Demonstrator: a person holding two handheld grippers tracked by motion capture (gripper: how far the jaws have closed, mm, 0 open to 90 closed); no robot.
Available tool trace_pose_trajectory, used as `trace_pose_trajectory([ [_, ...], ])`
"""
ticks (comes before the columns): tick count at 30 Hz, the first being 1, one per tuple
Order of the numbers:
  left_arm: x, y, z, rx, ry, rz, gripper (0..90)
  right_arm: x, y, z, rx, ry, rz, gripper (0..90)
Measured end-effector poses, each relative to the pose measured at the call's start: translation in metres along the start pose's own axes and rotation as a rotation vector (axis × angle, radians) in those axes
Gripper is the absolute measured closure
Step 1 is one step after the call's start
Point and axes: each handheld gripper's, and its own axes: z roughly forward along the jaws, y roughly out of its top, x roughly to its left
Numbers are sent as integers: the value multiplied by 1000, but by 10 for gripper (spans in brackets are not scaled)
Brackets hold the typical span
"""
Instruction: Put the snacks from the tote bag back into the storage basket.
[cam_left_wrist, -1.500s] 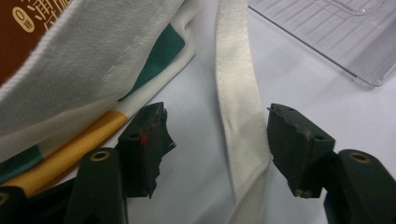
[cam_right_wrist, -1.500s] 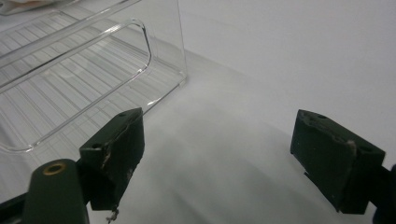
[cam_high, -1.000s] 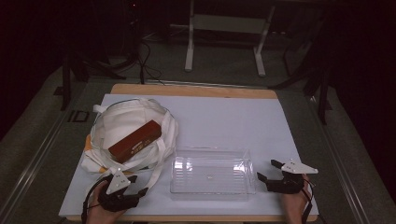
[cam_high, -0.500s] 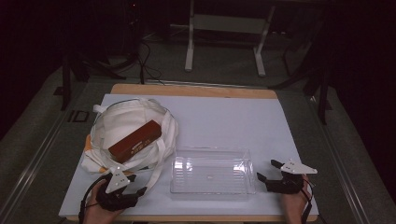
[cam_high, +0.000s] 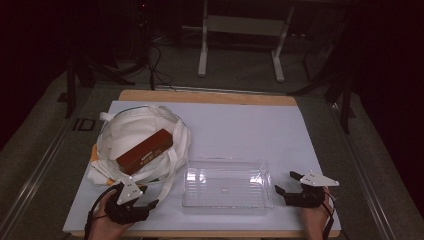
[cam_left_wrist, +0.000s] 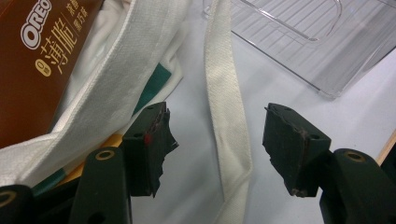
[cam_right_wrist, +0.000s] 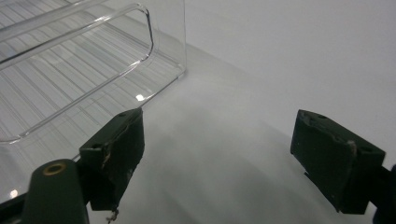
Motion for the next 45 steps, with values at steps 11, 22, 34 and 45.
trace_pose_trajectory([
  [11,3,9,-8,8,1,25,412,0,0,0,3,1,-1,175],
  [22,5,19,-14,20,7,56,410,0,0,1,6,2,-4,175],
  [34,9,30,-24,3,-14,81,416,0,0,1,6,3,-3,175],
  [45,17,39,-33,3,-9,107,412,0,0,1,4,3,-3,174],
])
